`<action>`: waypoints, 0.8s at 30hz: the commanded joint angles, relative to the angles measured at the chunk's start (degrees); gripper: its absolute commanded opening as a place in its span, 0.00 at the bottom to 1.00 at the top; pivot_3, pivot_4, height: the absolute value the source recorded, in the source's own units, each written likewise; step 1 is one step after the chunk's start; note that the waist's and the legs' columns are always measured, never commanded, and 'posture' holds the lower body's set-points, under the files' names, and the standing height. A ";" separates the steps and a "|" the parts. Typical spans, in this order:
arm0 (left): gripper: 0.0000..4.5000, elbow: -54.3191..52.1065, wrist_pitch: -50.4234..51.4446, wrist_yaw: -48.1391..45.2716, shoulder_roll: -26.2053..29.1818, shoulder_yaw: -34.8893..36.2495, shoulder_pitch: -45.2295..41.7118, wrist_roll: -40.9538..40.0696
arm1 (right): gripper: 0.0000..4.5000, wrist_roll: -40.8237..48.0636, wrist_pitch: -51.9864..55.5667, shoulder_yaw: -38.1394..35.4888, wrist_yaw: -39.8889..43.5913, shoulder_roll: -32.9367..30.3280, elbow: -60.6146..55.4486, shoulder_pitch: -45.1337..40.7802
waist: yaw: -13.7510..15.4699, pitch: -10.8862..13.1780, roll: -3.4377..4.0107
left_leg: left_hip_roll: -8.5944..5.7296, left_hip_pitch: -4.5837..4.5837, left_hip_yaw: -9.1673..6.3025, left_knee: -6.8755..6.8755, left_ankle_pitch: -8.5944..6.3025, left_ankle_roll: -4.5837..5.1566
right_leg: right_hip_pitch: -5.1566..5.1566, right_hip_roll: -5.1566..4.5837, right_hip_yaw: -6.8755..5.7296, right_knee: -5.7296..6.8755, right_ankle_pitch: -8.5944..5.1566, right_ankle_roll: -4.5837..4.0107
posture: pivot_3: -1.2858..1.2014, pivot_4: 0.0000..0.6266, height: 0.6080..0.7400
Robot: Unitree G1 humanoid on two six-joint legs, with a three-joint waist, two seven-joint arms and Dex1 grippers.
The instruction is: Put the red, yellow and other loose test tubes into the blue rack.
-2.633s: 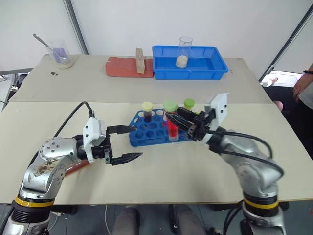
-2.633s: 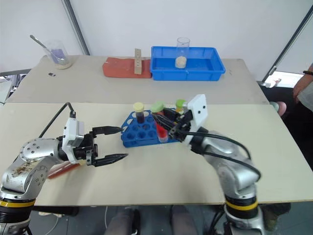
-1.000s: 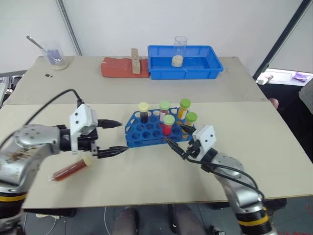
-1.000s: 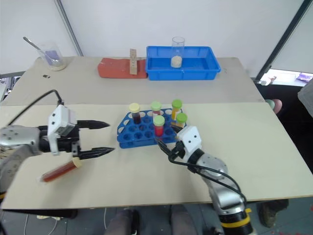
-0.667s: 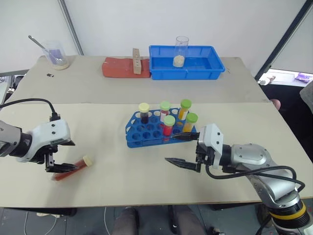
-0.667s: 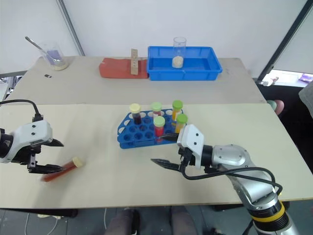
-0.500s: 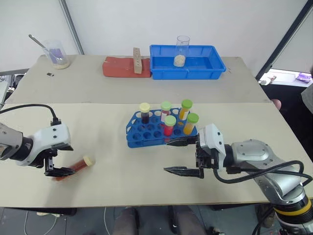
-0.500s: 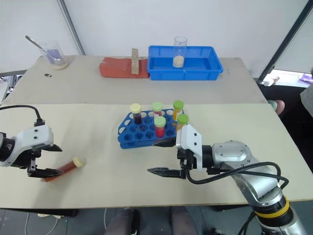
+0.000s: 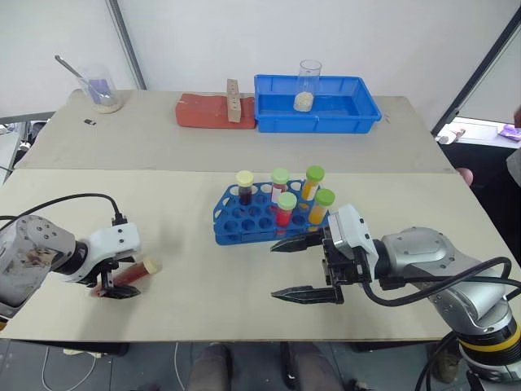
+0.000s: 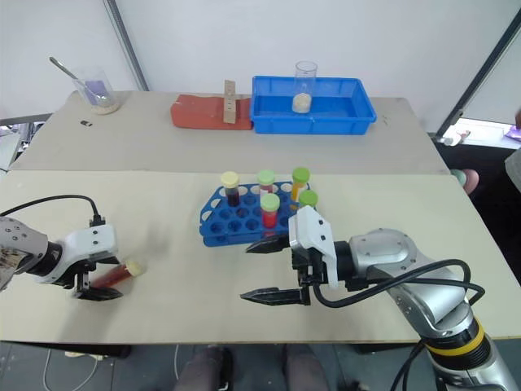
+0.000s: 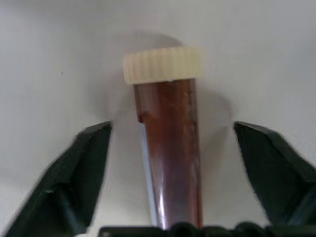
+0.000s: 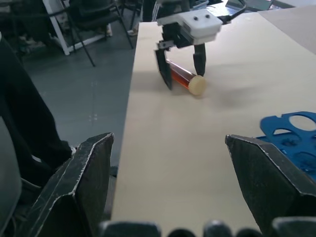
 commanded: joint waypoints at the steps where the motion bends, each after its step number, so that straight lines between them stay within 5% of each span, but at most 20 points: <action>1: 0.49 1.24 -1.51 -0.66 -0.58 -2.29 -1.33 3.20 | 0.89 2.36 1.04 -2.36 0.21 -1.42 -2.23 -0.57 | 0.01 0.00 0.00 | -0.01 -0.01 0.00 0.00 0.00 0.00 | 0.00 0.00 0.00 -0.01 0.00 0.00 | 0.52 0.24 1.00; 4: 0.20 2.44 -3.04 -0.69 -1.42 -3.37 -1.99 5.08 | 0.89 3.86 1.86 -3.23 -0.25 -1.96 -2.42 -0.87 | 0.01 -0.01 0.02 | -0.03 0.01 0.01 0.00 0.00 0.00 | 0.02 -0.01 0.03 -0.01 0.01 0.02 | 0.52 0.24 1.00; 11: 0.20 1.96 -2.22 -3.52 -6.20 2.36 -7.51 -1.30 | 0.89 6.43 3.31 -7.00 -0.84 -4.98 -2.93 0.24 | 0.54 -0.02 0.04 | -0.03 0.13 -0.01 0.06 0.02 -0.01 | 0.12 -0.01 0.03 0.10 0.03 0.05 | 0.52 0.24 1.00; 18: 0.20 0.43 4.57 3.84 -25.89 15.48 -19.74 -19.96 | 0.89 3.32 0.49 -13.31 -2.41 -8.86 -3.05 5.46 | 1.35 0.01 -0.09 | -0.07 -0.39 -0.10 0.82 0.02 0.00 | 0.17 -0.07 0.03 -0.07 0.40 0.66 | 0.52 0.24 1.00; 24: 0.20 -1.02 0.93 14.20 -39.60 15.16 -19.94 -20.85 | 0.89 2.62 1.50 -17.26 -4.44 -11.30 -3.60 8.74 | 0.62 0.01 -0.10 | -0.13 -0.40 -0.10 0.85 0.02 0.01 | 0.19 -0.08 0.12 -0.08 0.60 0.96 | 0.52 0.24 1.00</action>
